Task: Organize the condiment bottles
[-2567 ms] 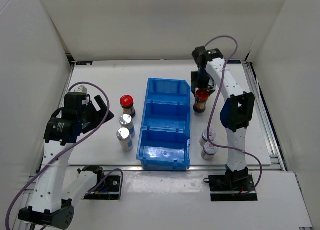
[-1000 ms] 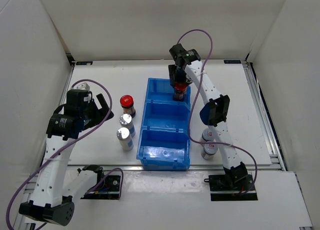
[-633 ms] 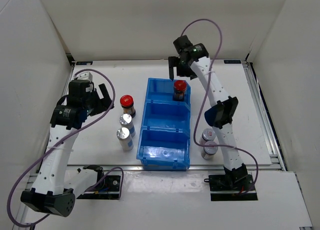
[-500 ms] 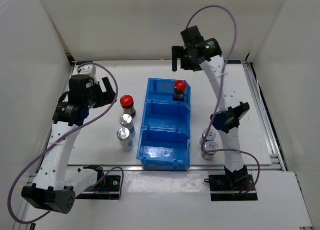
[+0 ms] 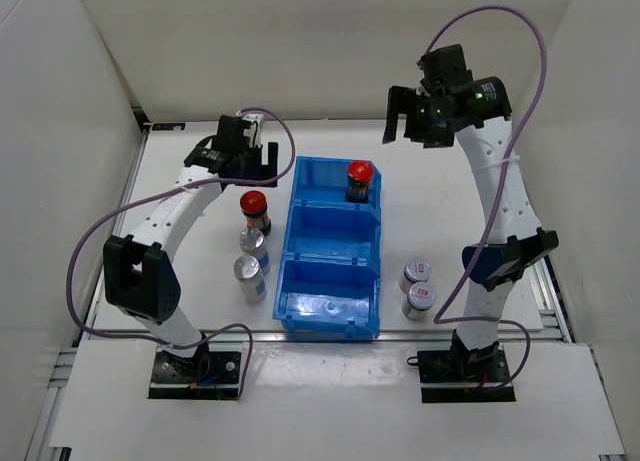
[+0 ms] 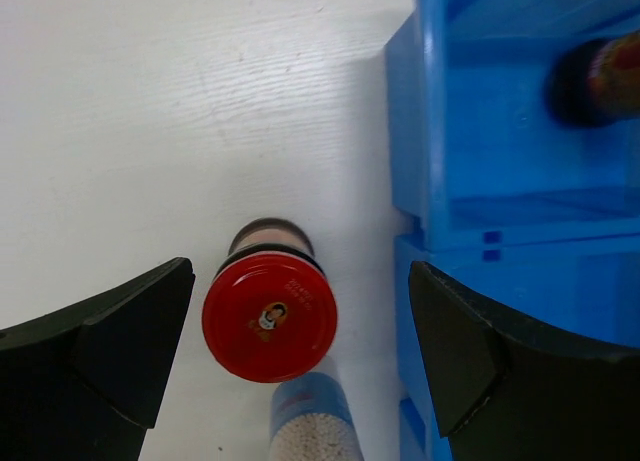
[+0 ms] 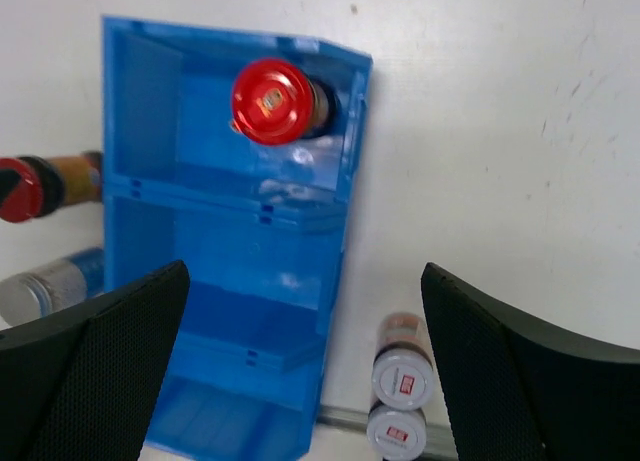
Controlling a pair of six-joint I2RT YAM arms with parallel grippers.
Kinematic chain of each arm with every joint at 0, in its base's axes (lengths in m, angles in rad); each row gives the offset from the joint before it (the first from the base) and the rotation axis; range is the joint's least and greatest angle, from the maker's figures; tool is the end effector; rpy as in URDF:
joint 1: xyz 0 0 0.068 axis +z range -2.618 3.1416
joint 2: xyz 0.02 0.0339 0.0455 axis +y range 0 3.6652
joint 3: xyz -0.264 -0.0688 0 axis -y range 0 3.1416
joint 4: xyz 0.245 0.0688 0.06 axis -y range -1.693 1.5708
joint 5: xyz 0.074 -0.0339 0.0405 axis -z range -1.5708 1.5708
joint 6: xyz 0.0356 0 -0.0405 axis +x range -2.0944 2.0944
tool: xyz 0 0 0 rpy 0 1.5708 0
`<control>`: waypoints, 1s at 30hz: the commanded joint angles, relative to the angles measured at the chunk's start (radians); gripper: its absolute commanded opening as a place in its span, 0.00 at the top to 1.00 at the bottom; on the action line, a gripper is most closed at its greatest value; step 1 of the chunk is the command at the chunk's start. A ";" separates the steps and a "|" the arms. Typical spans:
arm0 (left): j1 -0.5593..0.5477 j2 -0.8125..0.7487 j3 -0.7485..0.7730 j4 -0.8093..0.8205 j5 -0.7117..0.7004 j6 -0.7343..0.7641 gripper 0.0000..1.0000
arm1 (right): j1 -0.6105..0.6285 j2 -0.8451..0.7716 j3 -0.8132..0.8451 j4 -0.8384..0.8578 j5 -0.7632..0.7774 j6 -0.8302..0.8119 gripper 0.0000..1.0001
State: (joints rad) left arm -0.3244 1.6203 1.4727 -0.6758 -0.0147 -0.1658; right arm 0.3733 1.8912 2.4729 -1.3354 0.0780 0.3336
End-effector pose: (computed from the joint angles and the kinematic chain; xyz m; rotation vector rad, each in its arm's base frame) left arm 0.3402 -0.1138 0.3201 0.1836 2.3977 -0.2117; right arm 0.3313 0.1268 0.4739 -0.0069 2.3366 0.2646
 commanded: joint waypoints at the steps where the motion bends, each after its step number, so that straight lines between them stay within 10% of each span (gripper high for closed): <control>1: -0.007 -0.028 0.054 -0.044 -0.086 -0.012 0.01 | -0.022 -0.041 -0.092 -0.278 -0.049 0.001 0.00; 22: -0.025 -0.022 -0.129 -0.061 -0.106 -0.153 0.01 | -0.071 -0.225 -0.402 -0.242 -0.032 -0.028 0.00; 30: -0.025 0.019 -0.120 -0.038 -0.128 -0.107 0.19 | -0.080 -0.213 -0.384 -0.242 -0.012 -0.028 0.00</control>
State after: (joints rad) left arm -0.3462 1.6444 1.3483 -0.7475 -0.1215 -0.2909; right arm 0.3012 1.6817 2.0762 -1.3479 0.0433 0.3134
